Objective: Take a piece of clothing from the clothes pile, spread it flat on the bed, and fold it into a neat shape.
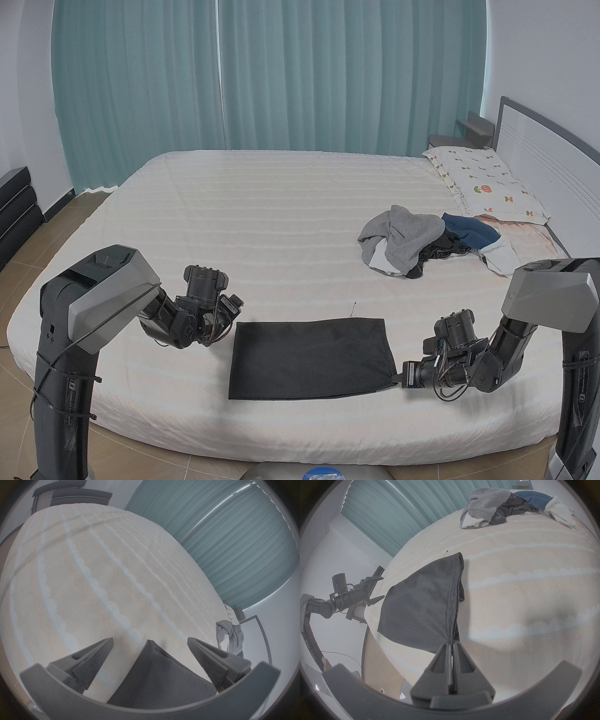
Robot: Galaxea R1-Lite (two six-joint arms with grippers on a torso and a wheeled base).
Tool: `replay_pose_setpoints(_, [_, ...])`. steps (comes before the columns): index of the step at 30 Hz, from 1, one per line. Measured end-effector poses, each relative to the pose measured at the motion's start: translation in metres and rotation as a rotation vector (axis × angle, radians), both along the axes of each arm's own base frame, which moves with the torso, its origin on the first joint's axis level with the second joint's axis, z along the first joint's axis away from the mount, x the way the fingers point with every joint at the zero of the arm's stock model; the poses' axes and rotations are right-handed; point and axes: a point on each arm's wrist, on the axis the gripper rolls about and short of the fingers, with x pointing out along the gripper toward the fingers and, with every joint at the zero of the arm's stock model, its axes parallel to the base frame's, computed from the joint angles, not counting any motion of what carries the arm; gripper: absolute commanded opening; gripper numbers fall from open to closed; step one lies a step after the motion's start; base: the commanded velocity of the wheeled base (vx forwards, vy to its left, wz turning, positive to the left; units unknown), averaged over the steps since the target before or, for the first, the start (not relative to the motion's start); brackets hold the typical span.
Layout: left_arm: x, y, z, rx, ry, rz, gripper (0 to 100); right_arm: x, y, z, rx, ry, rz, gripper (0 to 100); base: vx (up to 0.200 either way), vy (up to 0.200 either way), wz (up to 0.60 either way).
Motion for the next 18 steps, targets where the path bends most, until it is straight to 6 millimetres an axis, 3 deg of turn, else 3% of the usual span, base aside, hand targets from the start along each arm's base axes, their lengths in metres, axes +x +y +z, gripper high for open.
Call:
replay_pose_setpoints(5, [-0.002, 0.001, 0.001, 0.002, 0.007, -0.001, 100, -0.002, -0.001, -0.001, -0.015, 0.002, 0.010, 0, 0.000, 0.000, 0.00])
replay_pose_setpoints(6, [-0.002, 0.001, 0.001, 0.002, 0.006, -0.001, 100, -0.002, -0.001, -0.002, -0.020, 0.000, 0.011, 100, 0.000, 0.000, 0.00])
replay_pose_setpoints(12, [-0.010, 0.002, 0.007, -0.021, 0.025, -0.044, 100, 0.000, -0.001, -0.002, -0.017, -0.001, -0.006, 100, 0.000, 0.000, 0.00])
replay_pose_setpoints(18, [-0.026, 0.005, 0.003, 0.007, 0.069, -0.172, 100, 0.003, -0.009, 0.014, 0.097, 0.012, -0.139, 100, 0.000, 0.000, 0.00])
